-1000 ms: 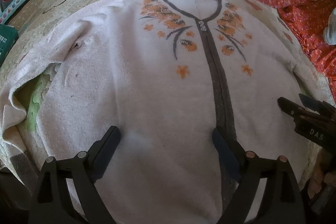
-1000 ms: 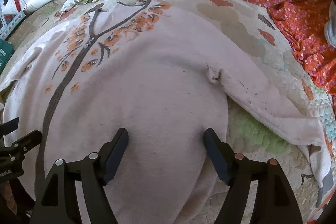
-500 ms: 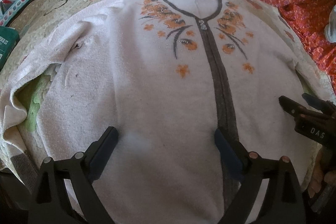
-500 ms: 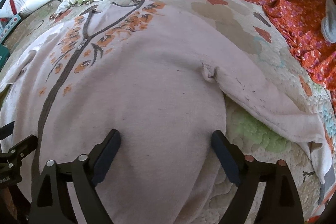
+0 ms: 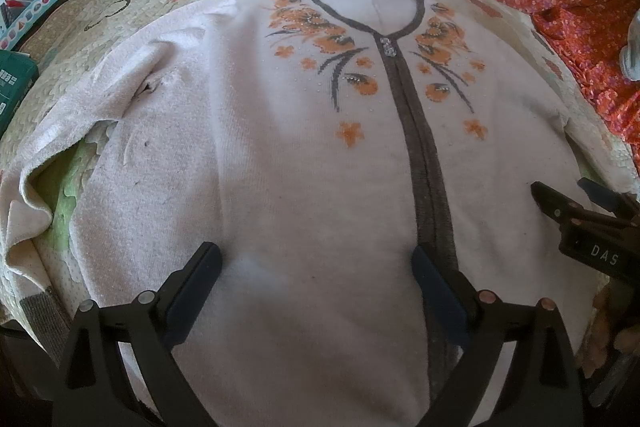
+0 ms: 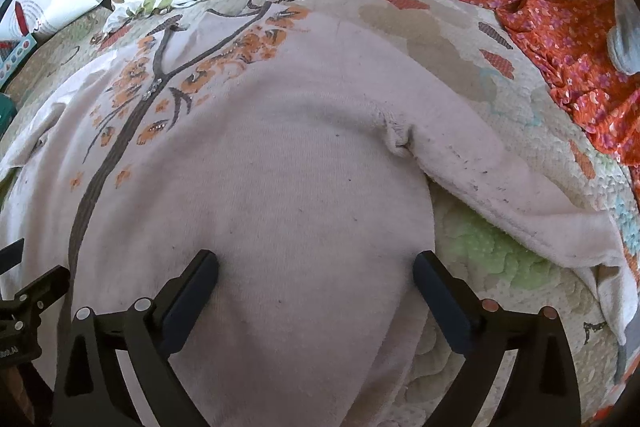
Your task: Fold small clothes
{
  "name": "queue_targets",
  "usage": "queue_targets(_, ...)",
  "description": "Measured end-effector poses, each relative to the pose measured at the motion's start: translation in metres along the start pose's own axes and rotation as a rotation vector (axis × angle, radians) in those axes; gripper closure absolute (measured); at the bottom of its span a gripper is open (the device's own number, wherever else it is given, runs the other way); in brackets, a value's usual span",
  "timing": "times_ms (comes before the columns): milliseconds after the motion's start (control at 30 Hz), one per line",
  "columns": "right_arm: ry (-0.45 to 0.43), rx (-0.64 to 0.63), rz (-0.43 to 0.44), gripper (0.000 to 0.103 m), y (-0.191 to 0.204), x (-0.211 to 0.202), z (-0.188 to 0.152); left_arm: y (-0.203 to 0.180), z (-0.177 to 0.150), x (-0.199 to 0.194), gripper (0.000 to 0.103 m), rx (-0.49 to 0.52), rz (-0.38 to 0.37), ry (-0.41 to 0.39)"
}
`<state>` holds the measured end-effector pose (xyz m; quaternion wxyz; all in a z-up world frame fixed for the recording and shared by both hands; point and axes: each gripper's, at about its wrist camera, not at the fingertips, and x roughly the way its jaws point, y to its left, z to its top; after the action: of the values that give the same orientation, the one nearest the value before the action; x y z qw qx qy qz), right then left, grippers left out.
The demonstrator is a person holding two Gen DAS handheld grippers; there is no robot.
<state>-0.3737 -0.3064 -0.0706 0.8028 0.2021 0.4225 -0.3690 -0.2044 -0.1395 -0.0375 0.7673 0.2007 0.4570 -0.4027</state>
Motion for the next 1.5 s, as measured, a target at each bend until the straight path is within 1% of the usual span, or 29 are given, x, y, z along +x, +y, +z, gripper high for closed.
queue_targets(600,-0.023,0.007,-0.002,0.001,0.0011,0.0007,-0.0021,-0.0002,-0.0005,0.0001,0.005,0.001,0.002,-0.002)
queue_targets(767,-0.046,0.011,-0.008,0.0,0.0018,0.0002,-0.0048,0.0027,0.0016,0.0011,0.003,0.003,0.005,-0.007)
queue_targets(933,-0.039,0.011,-0.007,0.0,0.0021,0.0001,-0.0048,0.0039,0.003,0.0021,0.0,0.008,0.01,-0.012)
queue_targets(1167,-0.038,0.009,-0.008,0.0,0.0021,0.0,-0.0048,0.0026,0.0041,0.0061,0.0,0.023,0.027,-0.03)
queue_targets(1333,-0.019,0.016,0.001,0.0,0.0002,0.0015,-0.0025,0.0011,0.0015,0.0074,0.0,0.02,0.026,-0.025)
queue_targets(1500,0.032,0.035,0.043,0.0,-0.0056,0.0071,0.0035,0.0005,0.0016,0.0086,0.0,0.023,0.027,-0.025)
